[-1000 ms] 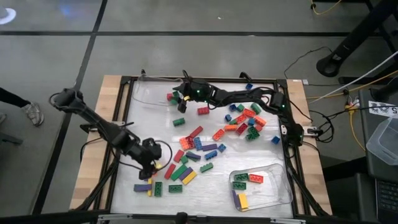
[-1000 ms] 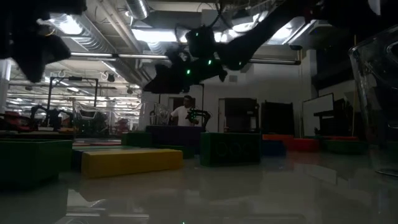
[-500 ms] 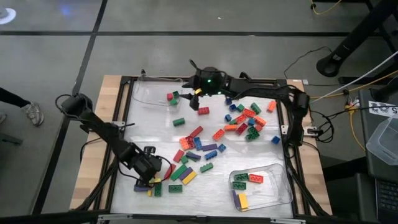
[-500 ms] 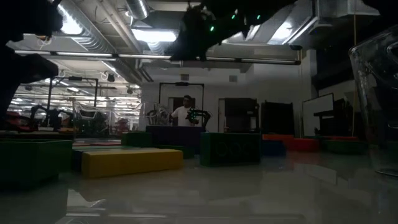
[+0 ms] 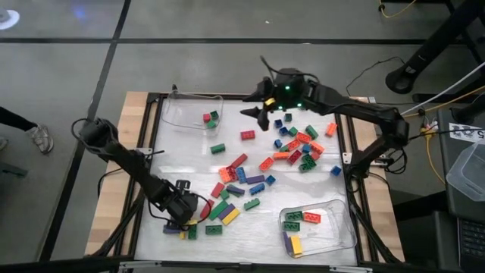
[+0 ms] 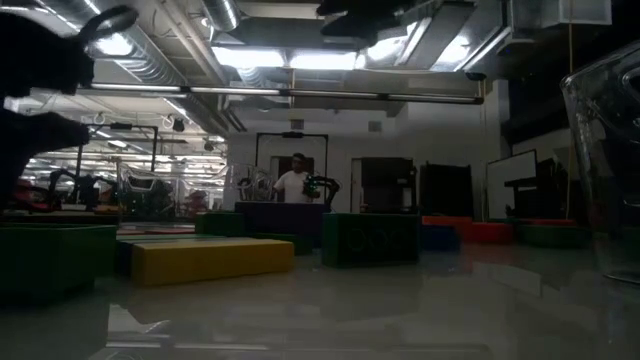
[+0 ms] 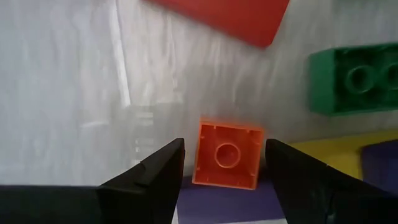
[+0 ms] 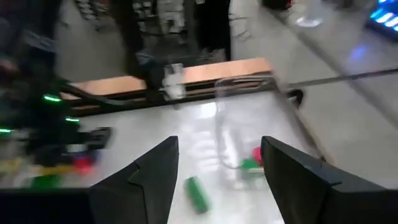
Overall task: Sort blocks by size
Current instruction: Put the square orange game piece into the top transparent bin
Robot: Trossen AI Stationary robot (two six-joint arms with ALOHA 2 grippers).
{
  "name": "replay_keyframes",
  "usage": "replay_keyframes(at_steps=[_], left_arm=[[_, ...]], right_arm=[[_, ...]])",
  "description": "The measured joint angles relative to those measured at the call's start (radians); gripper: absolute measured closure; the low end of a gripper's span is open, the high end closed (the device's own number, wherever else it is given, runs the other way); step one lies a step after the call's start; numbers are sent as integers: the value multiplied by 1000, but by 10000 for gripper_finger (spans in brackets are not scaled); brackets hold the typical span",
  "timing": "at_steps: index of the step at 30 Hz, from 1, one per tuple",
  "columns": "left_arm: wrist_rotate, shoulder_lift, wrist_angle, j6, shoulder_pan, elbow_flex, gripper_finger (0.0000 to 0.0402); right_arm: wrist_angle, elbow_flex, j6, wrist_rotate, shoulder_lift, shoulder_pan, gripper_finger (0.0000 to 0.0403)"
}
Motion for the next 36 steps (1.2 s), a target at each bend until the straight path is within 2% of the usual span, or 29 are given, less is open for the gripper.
replay_keyframes(at_steps=[5,9,14,22,30,36], left_arm=[[-1,52,6,-1,3,5,191],[-2,62,12,-1,18,4,218],[11,24,15,21,75,-1,284],[-42,-56,28,182,217,-1,284],[-200,-212,21,432,382,-1,280],[-436,-366,17,591,527,0,278]], right_arm=[[-141,0,71,-157,-47,15,175],[-306,0,71,-187,-43,80,175],[-470,-1,67,-100,-2,210,175],[-527,-1,12,78,106,414,175],[-546,-1,-4,143,245,522,175],[-563,-1,-9,143,337,552,175]])
